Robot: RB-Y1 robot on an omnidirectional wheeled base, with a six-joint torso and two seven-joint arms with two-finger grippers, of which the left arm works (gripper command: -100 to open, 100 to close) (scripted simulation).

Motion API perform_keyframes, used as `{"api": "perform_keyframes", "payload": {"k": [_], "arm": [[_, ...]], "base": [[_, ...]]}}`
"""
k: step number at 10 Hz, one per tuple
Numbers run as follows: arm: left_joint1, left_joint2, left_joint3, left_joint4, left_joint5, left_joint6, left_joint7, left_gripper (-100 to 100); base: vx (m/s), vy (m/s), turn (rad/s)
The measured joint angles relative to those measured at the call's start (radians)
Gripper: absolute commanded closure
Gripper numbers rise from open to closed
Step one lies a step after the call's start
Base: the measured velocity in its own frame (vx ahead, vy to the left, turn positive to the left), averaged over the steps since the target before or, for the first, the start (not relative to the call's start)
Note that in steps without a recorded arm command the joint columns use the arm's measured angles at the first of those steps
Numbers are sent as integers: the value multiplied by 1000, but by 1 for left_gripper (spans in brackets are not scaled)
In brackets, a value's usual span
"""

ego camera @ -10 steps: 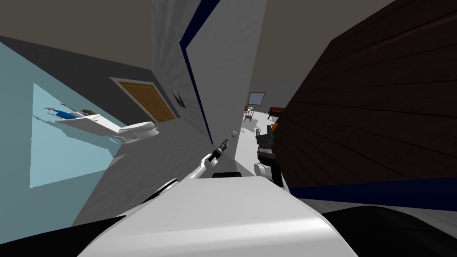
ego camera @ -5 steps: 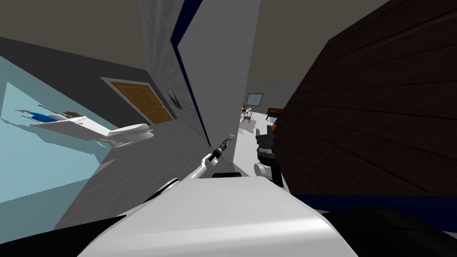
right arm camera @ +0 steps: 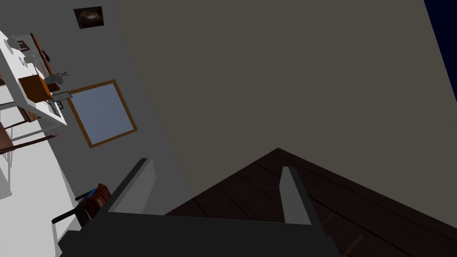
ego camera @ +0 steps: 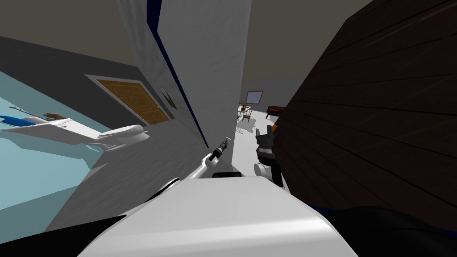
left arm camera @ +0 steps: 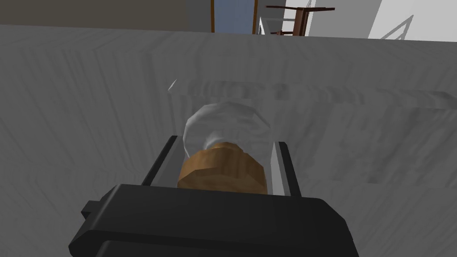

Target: Push the door open

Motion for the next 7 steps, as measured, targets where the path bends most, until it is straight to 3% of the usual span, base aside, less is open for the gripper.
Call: {"api": "perform_keyframes", "payload": {"k": [4, 7], "arm": [[-1, 0, 0, 2, 0, 3, 0, 100], [4, -11, 13, 22, -3, 5, -10, 100]], "base": [[-4, 3, -7], [96, -111, 37]]}}
